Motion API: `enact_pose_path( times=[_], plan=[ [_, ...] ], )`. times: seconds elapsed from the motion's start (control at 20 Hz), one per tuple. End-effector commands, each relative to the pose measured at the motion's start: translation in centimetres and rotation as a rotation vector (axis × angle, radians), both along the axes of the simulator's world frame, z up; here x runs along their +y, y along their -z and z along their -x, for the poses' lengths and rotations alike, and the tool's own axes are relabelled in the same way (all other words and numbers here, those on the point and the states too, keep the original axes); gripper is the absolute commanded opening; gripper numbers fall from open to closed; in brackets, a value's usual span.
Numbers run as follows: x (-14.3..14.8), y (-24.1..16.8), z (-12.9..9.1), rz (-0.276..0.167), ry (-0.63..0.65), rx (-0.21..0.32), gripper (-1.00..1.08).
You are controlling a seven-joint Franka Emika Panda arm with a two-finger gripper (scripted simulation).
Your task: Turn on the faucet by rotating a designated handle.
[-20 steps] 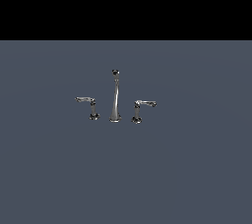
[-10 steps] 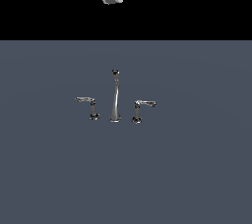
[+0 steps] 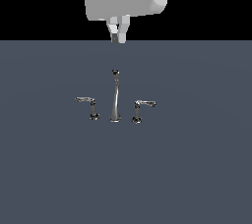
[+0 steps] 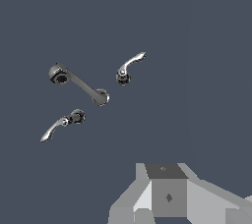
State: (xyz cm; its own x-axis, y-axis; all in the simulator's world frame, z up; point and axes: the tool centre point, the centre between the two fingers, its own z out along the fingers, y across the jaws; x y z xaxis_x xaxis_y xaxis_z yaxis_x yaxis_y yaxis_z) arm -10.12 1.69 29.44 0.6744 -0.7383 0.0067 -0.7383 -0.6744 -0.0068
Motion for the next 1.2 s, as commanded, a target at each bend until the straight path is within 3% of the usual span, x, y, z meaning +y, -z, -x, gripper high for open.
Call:
enact_pose_path(
  times=[0.0,0.6,1.15],
  plan=[
    [-0.3,1.5,-1.2,-0.001,0.064,0.0,-1.0],
    [-2.7,8.8,-6.5,-0.003,0.362,0.003,-1.0],
    [-6.8,15.9,-10.9,-0.001,0.658,0.006,-1.0]
  ],
)
